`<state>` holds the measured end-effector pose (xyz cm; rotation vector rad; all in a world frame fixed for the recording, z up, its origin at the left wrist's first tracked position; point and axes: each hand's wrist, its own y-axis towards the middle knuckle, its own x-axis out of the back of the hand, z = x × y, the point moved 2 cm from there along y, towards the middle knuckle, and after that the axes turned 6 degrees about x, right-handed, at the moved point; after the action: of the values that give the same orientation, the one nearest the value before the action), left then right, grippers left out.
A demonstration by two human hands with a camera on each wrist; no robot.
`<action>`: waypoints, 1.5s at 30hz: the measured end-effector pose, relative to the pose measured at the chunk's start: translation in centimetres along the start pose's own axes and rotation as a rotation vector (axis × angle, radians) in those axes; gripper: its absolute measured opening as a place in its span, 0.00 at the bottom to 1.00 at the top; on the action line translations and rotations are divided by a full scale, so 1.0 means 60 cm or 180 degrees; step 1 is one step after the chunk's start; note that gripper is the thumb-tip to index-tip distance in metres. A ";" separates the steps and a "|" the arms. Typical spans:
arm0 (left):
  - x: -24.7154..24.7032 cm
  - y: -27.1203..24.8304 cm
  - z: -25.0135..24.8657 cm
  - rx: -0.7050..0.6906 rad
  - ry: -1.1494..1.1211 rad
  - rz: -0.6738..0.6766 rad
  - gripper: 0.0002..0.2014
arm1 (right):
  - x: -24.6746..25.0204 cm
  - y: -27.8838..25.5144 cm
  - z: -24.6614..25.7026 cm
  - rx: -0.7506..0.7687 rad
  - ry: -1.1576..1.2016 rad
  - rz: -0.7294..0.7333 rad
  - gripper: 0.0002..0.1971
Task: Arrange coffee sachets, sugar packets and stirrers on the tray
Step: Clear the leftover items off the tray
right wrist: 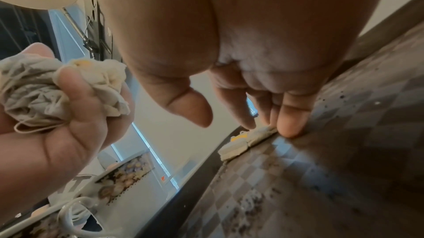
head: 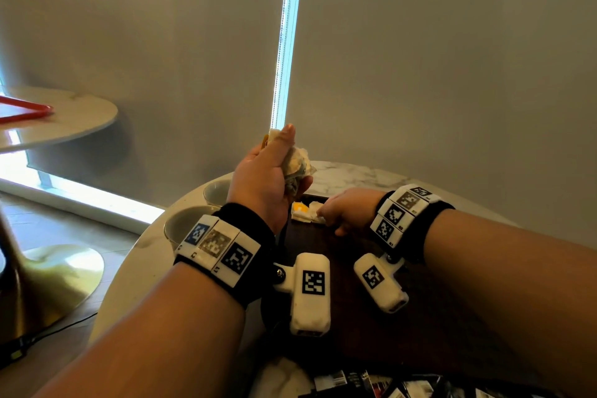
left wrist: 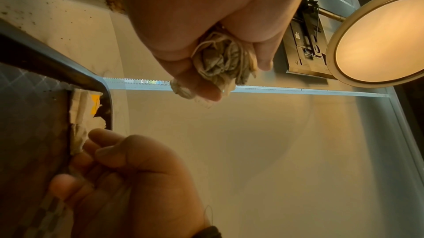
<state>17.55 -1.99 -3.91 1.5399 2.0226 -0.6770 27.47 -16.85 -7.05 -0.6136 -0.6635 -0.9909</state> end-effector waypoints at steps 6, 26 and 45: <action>0.000 0.010 0.010 0.0381 -0.0260 0.0125 0.35 | 0.051 -0.013 0.019 0.0245 0.0821 -0.0707 0.07; -0.003 0.011 0.027 0.0349 0.0072 0.0373 0.22 | 0.037 -0.107 0.118 0.1047 0.1702 -0.0664 0.12; -0.006 0.005 0.022 0.0585 0.0093 0.0221 0.15 | 0.065 -0.104 0.103 0.0913 0.2726 -0.1064 0.13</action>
<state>18.01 -3.06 -4.71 1.7249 1.9638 -0.8368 22.03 -17.08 0.91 0.2038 -0.1270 -1.3098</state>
